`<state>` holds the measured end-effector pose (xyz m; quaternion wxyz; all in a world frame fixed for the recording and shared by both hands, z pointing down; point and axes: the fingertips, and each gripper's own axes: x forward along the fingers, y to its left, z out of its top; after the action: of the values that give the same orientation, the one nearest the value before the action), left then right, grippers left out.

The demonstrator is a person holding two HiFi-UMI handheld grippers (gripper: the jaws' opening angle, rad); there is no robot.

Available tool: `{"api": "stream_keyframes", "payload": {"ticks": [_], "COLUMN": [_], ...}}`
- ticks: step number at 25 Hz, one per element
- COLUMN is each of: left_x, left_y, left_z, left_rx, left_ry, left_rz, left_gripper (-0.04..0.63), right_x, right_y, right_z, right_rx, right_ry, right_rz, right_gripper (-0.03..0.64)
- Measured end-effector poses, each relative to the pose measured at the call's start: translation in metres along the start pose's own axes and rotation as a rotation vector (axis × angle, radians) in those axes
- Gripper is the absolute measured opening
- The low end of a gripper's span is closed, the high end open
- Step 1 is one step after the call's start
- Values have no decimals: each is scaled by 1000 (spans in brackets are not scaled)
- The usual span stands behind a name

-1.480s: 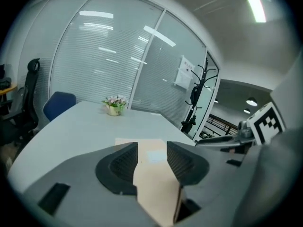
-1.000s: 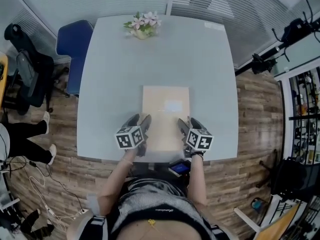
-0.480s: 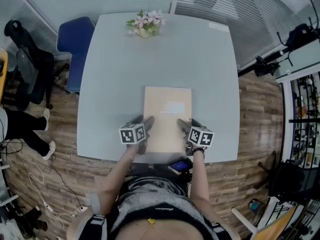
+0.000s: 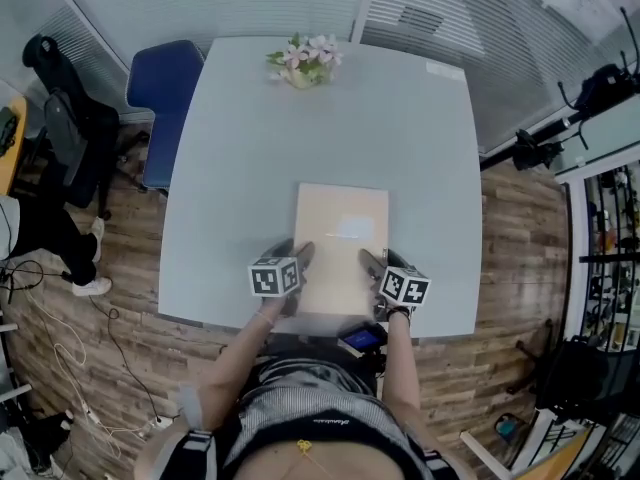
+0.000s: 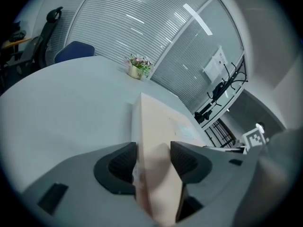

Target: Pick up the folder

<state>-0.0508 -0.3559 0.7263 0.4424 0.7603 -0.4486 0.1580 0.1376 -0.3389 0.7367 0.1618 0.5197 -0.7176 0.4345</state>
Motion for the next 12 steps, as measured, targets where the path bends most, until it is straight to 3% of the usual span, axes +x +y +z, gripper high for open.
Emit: {"api": "stream_keyframes", "payload": {"ticks": [6, 12], "left_x": [-10, -45], "left_y": [-6, -30], "left_z": [9, 42], "left_rx": [19, 37], "left_ry": [-18, -105], "left_rz": [8, -21], "left_gripper": [222, 222], "right_x": [-12, -45], "right_y": [13, 41], "right_z": [10, 43], "right_rx": [-22, -70], "right_ry": [-31, -126], "right_rz": [-16, 12], "right_gripper": [321, 321]}}
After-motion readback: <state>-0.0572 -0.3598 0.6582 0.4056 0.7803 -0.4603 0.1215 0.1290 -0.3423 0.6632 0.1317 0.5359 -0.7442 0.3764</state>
